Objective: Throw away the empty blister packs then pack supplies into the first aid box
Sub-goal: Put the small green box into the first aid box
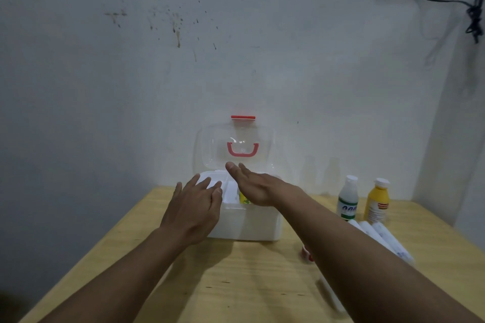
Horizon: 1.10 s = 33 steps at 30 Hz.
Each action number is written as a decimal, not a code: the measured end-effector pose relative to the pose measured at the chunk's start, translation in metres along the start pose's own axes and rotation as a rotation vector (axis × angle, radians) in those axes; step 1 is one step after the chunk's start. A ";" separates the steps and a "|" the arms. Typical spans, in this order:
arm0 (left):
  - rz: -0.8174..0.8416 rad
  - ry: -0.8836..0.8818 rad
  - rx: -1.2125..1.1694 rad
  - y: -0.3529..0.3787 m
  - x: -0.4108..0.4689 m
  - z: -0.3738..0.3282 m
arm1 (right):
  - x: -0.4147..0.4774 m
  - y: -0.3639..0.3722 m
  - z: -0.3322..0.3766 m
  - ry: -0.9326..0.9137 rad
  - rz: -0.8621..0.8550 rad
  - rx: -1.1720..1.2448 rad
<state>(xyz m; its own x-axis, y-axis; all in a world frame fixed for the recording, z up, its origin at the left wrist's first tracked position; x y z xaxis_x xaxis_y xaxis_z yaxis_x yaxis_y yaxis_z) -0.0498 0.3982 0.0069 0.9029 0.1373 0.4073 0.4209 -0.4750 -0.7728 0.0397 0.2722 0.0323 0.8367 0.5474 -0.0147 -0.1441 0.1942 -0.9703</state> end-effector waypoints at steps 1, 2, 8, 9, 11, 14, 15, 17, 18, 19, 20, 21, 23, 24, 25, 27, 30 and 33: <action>-0.003 0.003 0.002 0.000 0.000 0.000 | 0.000 -0.001 0.000 0.007 -0.007 0.002; -0.004 0.005 0.004 0.000 0.000 -0.001 | 0.001 -0.001 -0.001 0.019 -0.013 0.000; 0.002 0.004 0.007 0.001 0.000 0.000 | 0.001 -0.003 0.002 0.046 -0.038 0.057; 0.007 0.002 0.009 0.001 0.000 0.000 | 0.001 -0.003 0.002 0.050 -0.049 0.073; 0.012 0.000 0.012 0.001 0.000 0.001 | 0.000 -0.006 0.002 0.069 -0.063 0.078; 0.013 0.000 0.016 0.002 0.001 0.002 | 0.000 -0.006 0.002 0.093 -0.056 0.052; 0.014 -0.001 0.021 0.003 0.002 0.003 | 0.001 -0.006 0.002 0.097 -0.051 0.054; 0.018 0.000 0.037 0.002 0.002 0.002 | 0.003 -0.005 0.002 0.109 -0.045 0.065; 0.023 -0.001 0.041 0.002 0.001 0.002 | 0.003 -0.005 0.002 0.113 -0.045 0.069; 0.031 -0.003 0.042 0.001 0.001 0.001 | 0.001 -0.006 0.002 0.119 -0.048 0.067; 0.039 -0.004 0.040 0.000 0.001 0.000 | -0.003 -0.010 0.001 0.120 -0.049 0.055; 0.043 -0.003 0.038 -0.001 0.002 -0.002 | -0.008 -0.014 0.002 0.112 -0.056 0.049; 0.029 0.013 0.044 -0.004 0.002 -0.007 | -0.023 -0.026 0.004 0.070 -0.072 0.030; 0.011 0.027 0.049 -0.005 0.002 -0.010 | -0.031 -0.032 0.006 0.053 -0.084 0.019; -0.009 0.044 0.052 -0.007 0.001 -0.014 | -0.040 -0.039 0.007 0.038 -0.096 0.004; -0.035 0.080 0.051 -0.008 -0.002 -0.027 | -0.054 -0.049 0.009 0.018 -0.124 -0.021; -0.029 0.113 0.062 -0.005 -0.009 -0.046 | -0.071 -0.055 0.007 0.024 -0.128 -0.076; 0.031 0.078 0.115 0.005 -0.018 -0.057 | -0.087 -0.054 0.001 0.038 -0.128 -0.141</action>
<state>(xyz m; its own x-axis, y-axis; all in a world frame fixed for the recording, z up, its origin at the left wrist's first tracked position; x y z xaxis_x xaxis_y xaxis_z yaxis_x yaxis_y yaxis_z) -0.0685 0.3443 0.0233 0.9081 0.0538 0.4154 0.4039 -0.3749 -0.8344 -0.0253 0.2150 0.0866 0.8633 0.4938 0.1042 0.0377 0.1429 -0.9890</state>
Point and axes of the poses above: each hand's wrist, its own x-axis towards the middle knuckle, its own y-axis out of the palm, z = x × y, the point moved 5 cm from there along x, towards the middle knuckle, and after that the axes turned 15 degrees about -x, right-handed, at the moved point
